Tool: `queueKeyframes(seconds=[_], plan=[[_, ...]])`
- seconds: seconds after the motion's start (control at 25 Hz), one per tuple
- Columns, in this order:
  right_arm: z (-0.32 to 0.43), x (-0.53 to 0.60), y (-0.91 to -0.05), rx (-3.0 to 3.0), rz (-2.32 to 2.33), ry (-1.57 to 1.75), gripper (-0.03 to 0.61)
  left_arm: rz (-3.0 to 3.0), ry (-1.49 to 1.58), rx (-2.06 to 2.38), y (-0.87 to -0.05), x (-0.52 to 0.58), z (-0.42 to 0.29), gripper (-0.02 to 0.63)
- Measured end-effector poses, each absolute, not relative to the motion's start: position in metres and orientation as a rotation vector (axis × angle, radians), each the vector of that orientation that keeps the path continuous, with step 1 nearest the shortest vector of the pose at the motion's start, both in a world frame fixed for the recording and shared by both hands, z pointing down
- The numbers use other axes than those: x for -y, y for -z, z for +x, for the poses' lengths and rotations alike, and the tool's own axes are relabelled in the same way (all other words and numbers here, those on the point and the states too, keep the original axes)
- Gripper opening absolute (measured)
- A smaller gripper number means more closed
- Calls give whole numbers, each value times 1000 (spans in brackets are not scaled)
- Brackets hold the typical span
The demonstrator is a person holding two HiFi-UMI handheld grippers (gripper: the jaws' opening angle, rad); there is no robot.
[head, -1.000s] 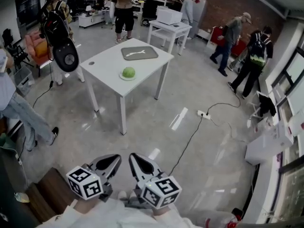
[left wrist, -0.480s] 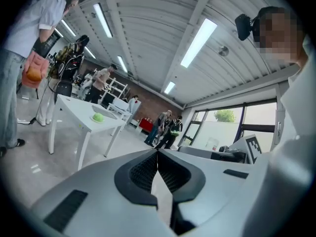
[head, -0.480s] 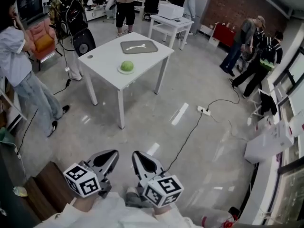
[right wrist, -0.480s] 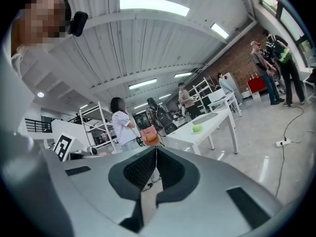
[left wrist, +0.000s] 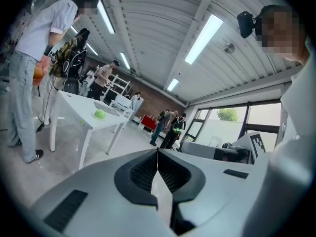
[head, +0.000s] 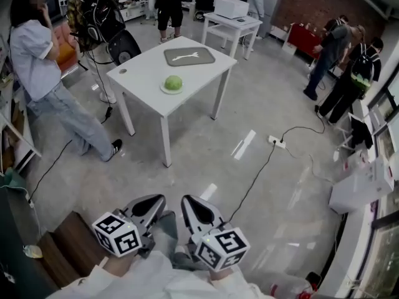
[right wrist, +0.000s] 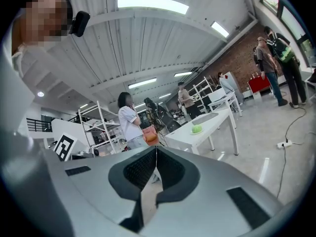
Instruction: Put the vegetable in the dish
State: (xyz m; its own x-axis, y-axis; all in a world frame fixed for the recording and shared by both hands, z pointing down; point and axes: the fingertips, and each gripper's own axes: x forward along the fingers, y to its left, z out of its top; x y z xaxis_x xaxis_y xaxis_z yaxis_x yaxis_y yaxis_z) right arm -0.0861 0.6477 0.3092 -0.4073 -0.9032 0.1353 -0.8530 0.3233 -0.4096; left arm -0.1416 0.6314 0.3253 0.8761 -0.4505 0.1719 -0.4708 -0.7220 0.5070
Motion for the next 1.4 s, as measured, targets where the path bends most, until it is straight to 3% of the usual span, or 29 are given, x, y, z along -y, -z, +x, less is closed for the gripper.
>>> queueKeyframes(seconds=[0.72, 1.4], plan=[[-103, -414, -274, -2421, -1684, 538, 12, 2565, -49, 564, -292, -402, -153, 9], [-87, -304, -305, -2364, -1791, 636, 12, 2499, -139, 527, -325, -283, -141, 8]])
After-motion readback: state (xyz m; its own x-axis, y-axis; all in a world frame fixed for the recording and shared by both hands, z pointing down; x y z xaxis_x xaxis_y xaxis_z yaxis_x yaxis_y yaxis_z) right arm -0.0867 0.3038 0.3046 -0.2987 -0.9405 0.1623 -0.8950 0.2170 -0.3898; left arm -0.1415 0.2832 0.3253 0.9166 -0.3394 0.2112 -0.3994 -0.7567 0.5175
